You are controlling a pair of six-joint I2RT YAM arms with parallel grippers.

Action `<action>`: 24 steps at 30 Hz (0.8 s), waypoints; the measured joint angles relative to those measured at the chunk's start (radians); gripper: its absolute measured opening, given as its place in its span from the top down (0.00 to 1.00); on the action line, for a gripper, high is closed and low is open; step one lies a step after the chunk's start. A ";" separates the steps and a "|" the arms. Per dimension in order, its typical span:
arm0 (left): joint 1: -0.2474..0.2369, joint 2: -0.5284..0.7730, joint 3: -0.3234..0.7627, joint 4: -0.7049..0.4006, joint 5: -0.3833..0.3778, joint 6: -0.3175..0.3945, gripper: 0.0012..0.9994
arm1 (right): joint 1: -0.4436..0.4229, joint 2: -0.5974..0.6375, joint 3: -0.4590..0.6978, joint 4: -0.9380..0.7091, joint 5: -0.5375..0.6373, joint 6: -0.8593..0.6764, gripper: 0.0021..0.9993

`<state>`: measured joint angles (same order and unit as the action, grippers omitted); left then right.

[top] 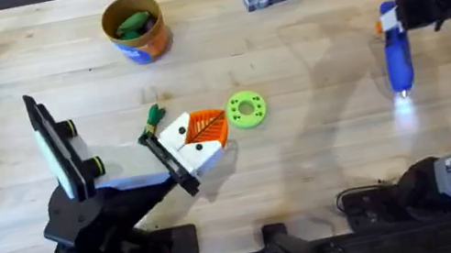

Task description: Pick up the gripper from the table and insert it into the empty holder that is missing its gripper. Then pick up a screw, insert it into the mounting hole, and use the screwdriver to tighten it. Finally, clean up the table by picking up the vegetable and placing it into the bucket.

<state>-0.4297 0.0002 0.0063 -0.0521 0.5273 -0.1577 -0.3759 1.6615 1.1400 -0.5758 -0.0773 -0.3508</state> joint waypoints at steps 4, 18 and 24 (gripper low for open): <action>0.000 0.000 0.000 0.000 0.000 0.000 0.99 | -0.002 -0.163 0.003 0.079 -0.024 0.038 0.98; 0.000 0.000 0.000 0.000 0.000 0.000 0.99 | 0.006 -0.659 -0.144 0.239 -0.149 0.150 0.98; 0.000 0.000 0.000 0.000 0.000 0.000 0.99 | 0.118 -0.847 -0.345 0.372 -0.256 0.187 0.98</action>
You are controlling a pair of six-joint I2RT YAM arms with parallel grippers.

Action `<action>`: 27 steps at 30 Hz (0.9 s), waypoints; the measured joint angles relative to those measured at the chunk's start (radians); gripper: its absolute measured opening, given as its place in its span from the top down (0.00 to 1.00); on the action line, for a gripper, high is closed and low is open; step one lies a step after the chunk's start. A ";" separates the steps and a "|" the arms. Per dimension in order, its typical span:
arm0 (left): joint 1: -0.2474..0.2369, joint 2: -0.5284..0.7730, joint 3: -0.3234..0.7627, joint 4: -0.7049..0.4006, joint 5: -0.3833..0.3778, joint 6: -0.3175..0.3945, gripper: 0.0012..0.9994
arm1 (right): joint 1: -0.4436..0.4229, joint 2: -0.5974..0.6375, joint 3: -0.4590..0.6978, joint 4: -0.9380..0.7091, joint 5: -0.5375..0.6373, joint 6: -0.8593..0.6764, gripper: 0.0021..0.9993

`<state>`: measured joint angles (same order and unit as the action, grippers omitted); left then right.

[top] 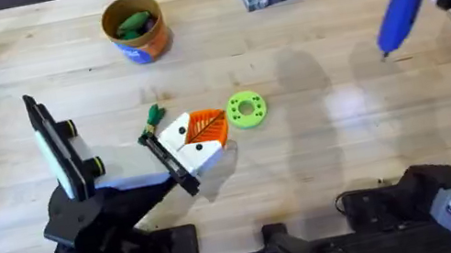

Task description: Pick up the gripper from the table and insert it into the empty holder that is missing its gripper. Then pick up a screw, insert it into the mounting hole, and use the screwdriver to tighten it. Finally, clean up the table by picking up the vegetable and placing it into the bucket.

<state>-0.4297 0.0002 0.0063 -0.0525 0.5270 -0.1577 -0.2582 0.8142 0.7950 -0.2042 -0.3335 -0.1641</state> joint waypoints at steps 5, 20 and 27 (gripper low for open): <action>0.000 0.000 0.000 0.000 0.000 0.000 0.99 | 0.196 -0.094 -0.115 0.162 -0.038 0.077 0.98; 0.000 0.000 0.000 0.000 0.000 0.000 0.99 | 0.755 -0.059 -0.156 0.599 -0.061 0.179 0.98; 0.000 0.000 0.000 0.000 0.000 0.000 0.99 | 0.890 0.054 -0.158 0.883 -0.060 0.249 0.98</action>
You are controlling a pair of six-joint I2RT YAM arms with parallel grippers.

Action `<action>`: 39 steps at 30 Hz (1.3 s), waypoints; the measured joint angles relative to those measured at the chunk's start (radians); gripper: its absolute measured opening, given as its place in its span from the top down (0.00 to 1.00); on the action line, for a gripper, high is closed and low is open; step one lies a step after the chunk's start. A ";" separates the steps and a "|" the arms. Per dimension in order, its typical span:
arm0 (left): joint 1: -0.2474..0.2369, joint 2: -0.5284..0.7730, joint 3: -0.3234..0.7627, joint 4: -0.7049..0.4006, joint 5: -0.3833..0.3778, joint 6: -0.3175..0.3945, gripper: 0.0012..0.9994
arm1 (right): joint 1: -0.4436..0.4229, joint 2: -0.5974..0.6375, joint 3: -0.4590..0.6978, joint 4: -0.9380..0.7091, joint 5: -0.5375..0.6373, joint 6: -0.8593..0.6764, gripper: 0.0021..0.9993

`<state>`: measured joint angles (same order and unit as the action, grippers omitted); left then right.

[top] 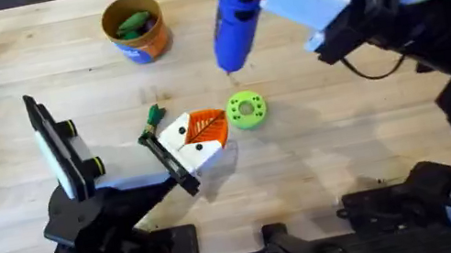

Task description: Pick up the gripper from the table and insert it into the empty holder that is missing its gripper. Then pick up a screw, insert it into the mounting hole, and use the screwdriver to tighten it. Finally, clean up the table by picking up the vegetable and placing it into the bucket.

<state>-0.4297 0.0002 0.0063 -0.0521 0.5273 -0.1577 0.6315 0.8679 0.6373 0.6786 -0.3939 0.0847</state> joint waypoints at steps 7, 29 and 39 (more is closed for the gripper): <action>0.000 0.000 0.000 0.000 0.000 0.000 0.99 | 0.083 0.113 0.000 0.191 -0.004 0.085 0.98; 0.000 0.000 0.000 0.000 0.000 0.000 0.99 | 0.176 0.259 0.036 0.233 -0.008 0.158 0.98; 0.000 0.000 0.000 0.000 0.000 0.000 0.99 | 0.176 0.303 0.037 0.233 -0.008 0.188 0.98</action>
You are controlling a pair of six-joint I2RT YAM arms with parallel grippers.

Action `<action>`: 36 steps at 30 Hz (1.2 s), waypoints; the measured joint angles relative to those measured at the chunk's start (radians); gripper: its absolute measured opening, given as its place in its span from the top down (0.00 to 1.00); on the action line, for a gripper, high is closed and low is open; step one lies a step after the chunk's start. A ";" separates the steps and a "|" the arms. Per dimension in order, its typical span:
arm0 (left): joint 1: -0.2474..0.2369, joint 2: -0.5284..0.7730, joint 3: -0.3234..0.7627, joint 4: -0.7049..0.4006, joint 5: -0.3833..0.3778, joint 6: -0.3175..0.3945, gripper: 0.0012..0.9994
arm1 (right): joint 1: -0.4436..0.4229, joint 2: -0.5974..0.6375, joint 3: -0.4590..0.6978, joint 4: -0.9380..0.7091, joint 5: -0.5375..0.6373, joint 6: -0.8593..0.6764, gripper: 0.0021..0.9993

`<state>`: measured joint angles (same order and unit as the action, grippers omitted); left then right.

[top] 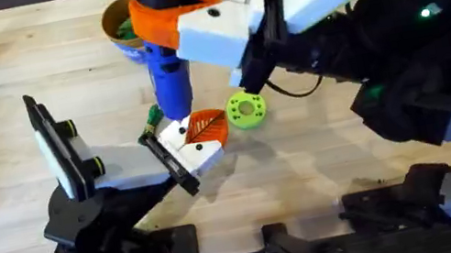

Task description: Pick up the gripper from the table and insert it into the empty holder that is missing its gripper. Then pick up a screw, insert it into the mounting hole, and use the screwdriver to tighten it. Finally, clean up the table by picking up the vegetable and placing it into the bucket.

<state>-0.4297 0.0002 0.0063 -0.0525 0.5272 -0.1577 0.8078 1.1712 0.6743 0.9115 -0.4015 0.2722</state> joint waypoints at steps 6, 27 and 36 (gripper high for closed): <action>0.000 0.000 0.000 0.000 0.000 0.000 0.99 | 0.000 0.001 0.000 -0.014 0.000 0.006 0.98; 0.000 0.000 0.000 0.000 0.000 0.000 0.99 | 0.000 0.001 0.000 -0.030 0.012 0.040 0.98; 0.000 0.000 0.000 0.000 0.000 -0.003 0.99 | 0.000 0.001 0.002 -0.060 0.019 0.043 0.98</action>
<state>-0.4297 0.0002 0.0063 -0.0527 0.5274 -0.1612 0.8078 1.1721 0.6767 0.8517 -0.3823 0.3151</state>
